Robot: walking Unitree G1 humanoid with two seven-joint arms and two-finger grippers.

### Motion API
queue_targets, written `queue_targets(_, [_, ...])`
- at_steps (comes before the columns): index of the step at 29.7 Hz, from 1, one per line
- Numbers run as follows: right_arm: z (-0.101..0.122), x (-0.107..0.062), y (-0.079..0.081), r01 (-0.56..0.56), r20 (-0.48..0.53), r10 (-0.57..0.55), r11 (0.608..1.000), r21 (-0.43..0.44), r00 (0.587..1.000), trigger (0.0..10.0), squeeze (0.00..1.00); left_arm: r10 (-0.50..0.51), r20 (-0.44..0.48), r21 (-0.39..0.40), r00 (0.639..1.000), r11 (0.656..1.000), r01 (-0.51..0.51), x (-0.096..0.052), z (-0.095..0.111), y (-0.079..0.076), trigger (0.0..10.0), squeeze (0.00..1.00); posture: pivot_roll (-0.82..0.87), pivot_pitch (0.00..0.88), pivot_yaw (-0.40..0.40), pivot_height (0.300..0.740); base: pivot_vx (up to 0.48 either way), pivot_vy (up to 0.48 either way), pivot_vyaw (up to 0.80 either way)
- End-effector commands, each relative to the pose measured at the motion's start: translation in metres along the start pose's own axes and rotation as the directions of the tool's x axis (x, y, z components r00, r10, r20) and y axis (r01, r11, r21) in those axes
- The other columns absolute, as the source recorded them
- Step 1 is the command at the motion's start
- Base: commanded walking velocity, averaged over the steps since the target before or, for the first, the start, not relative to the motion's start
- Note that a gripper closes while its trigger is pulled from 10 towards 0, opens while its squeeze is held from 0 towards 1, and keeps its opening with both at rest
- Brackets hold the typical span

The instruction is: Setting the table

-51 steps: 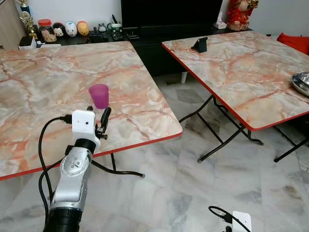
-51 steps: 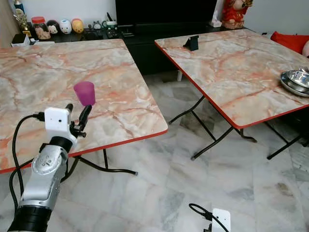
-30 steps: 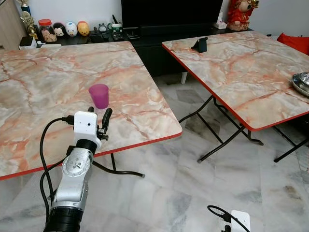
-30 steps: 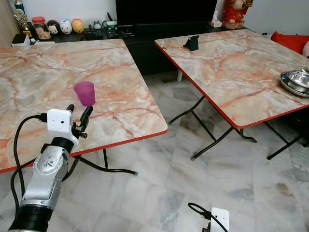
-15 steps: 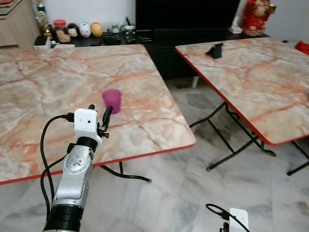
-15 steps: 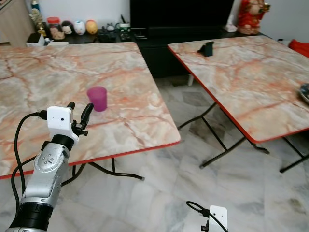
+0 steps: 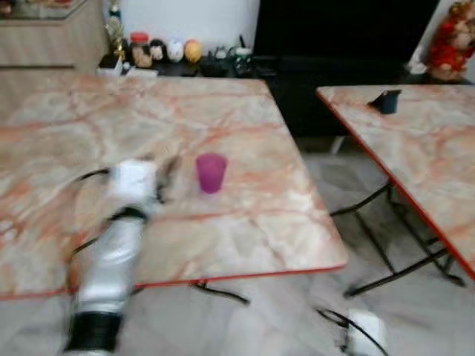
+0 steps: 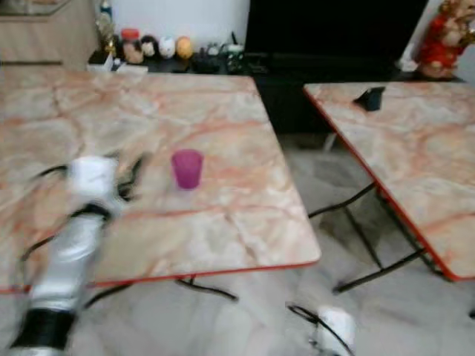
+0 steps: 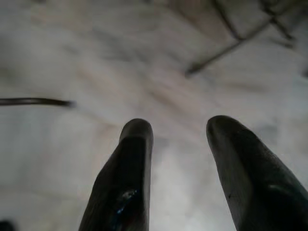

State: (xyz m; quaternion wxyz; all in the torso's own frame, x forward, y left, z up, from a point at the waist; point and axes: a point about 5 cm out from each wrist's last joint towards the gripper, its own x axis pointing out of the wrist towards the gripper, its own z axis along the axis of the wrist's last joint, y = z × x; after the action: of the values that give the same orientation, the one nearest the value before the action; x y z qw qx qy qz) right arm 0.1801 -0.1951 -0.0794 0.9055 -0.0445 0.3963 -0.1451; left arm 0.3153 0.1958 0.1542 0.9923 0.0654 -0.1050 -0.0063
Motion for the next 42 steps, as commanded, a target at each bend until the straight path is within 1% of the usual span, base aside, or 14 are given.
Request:
queue_targets(1, [-0.014, -0.002, -0.018, 0.049, -0.051, -0.049, 0.999, -0.005, 0.998, 10.0, 0.0, -0.065, 0.037, -0.011, 0.997, 0.998, 0.065, 0.006, 0.01, -0.018, 10.0, 0.0, 0.13, 0.0, -0.057, 0.728, 0.322, 0.0, 0.0])
queue_targets(12, [-0.014, -0.002, -0.017, 0.041, -0.055, -0.041, 0.999, 0.003, 0.998, 10.0, 0.0, -0.12, 0.004, -0.068, 0.993, 0.99, 0.12, 0.007, 0.009, -0.021, 10.0, 0.0, 0.13, 0.0, -0.06, 0.728, 0.088, 0.0, 0.0])
queue_targets(14, [-0.014, -0.002, -0.016, 0.038, -0.054, -0.038, 0.999, -0.003, 0.998, 10.0, 0.0, -0.205, -0.008, -0.104, 0.979, 0.974, 0.203, 0.015, 0.022, -0.03, 10.0, 0.0, 0.13, 0.0, -0.06, 0.728, 0.0, 0.0, 0.0])
queue_targets(16, [-0.015, -0.002, -0.016, 0.038, -0.054, -0.039, 0.999, -0.005, 0.998, 10.0, 0.0, -0.23, -0.004, -0.122, 0.973, 0.966, 0.228, 0.018, 0.031, -0.034, 10.0, 0.0, 0.13, 0.0, -0.06, 0.728, 0.0, 0.0, 0.0])
queue_targets(17, [-0.015, -0.002, -0.016, 0.04, -0.054, -0.04, 0.999, -0.006, 0.998, 10.0, 0.0, -0.243, -0.014, -0.132, 0.97, 0.962, 0.239, 0.023, 0.042, -0.036, 10.0, 0.0, 0.13, 0.0, -0.06, 0.728, 0.0, 0.0, 0.0])
queue_targets(19, [-0.015, -0.002, -0.015, 0.04, -0.055, -0.041, 0.999, -0.007, 0.998, 10.0, 0.0, -0.242, -0.031, -0.131, 0.97, 0.963, 0.237, 0.027, 0.047, -0.037, 10.0, 0.0, 0.13, 0.0, -0.059, 0.728, 0.0, 0.0, 0.0])
queue_targets(24, [-0.015, -0.002, -0.015, 0.038, -0.059, -0.038, 0.999, -0.01, 0.998, 10.0, 0.0, -0.207, -0.008, -0.203, 0.978, 0.958, 0.201, 0.037, 0.072, -0.028, 10.0, 0.0, 0.13, 0.0, -0.061, 0.728, 0.0, 0.0, 0.0])
queue_targets(26, [-0.016, -0.002, -0.015, 0.036, -0.062, -0.037, 0.999, -0.01, 0.997, 10.0, 0.0, -0.194, -0.056, -0.219, 0.979, 0.959, 0.178, 0.038, 0.075, -0.024, 10.0, 0.0, 0.13, 0.0, -0.059, 0.728, 0.0, 0.0, 0.0])
queue_targets(27, [-0.016, -0.002, -0.015, 0.035, -0.065, -0.035, 0.999, -0.012, 0.997, 10.0, 0.0, -0.196, -0.107, -0.198, 0.975, 0.965, 0.172, 0.038, 0.074, -0.022, 10.0, 1.0, 0.14, 0.0, -0.06, 0.728, 0.0, 0.0, 0.0])
queue_targets(29, [-0.017, -0.003, -0.014, 0.031, -0.074, -0.032, 0.999, -0.019, 0.997, 10.0, 0.0, -0.194, -0.242, -0.165, 0.951, 0.974, 0.157, 0.037, 0.071, -0.018, 10.0, 1.0, 0.14, 0.0, -0.062, 0.728, 0.0, 0.0, 0.0])
queue_targets(36, [-0.019, -0.003, -0.014, 0.022, -0.087, -0.025, 0.999, -0.033, 0.996, 10.0, 0.0, -0.143, -0.31, -0.189, 0.94, 0.978, 0.086, 0.039, 0.067, -0.015, 10.0, 1.0, 0.14, 0.0, -0.061, 0.728, 0.0, 0.0, 0.0])
queue_targets(37, [-0.02, -0.003, -0.013, 0.023, -0.088, -0.026, 0.999, -0.034, 0.996, 10.0, 0.0, -0.127, -0.357, -0.203, 0.926, 0.978, 0.056, 0.038, 0.06, -0.015, 10.0, 1.0, 0.13, 0.0, -0.057, 0.728, 0.0, 0.0, 0.0])
queue_targets(40, [-0.02, -0.003, -0.013, 0.025, -0.092, -0.028, 0.999, -0.035, 0.995, 10.0, 0.0, -0.133, -0.407, -0.248, 0.904, 0.968, 0.031, 0.035, 0.053, -0.017, 10.0, 1.0, 0.14, 0.0, -0.058, 0.728, 0.0, 0.0, 0.0])
queue_targets(42, [-0.022, -0.004, -0.014, 0.023, -0.1, -0.027, 0.999, -0.041, 0.995, 10.0, 0.0, -0.137, -0.449, -0.243, 0.883, 0.97, 0.027, 0.032, 0.05, -0.017, 10.0, 1.0, 0.14, 0.0, -0.058, 0.728, 0.0, 0.0, 0.0])
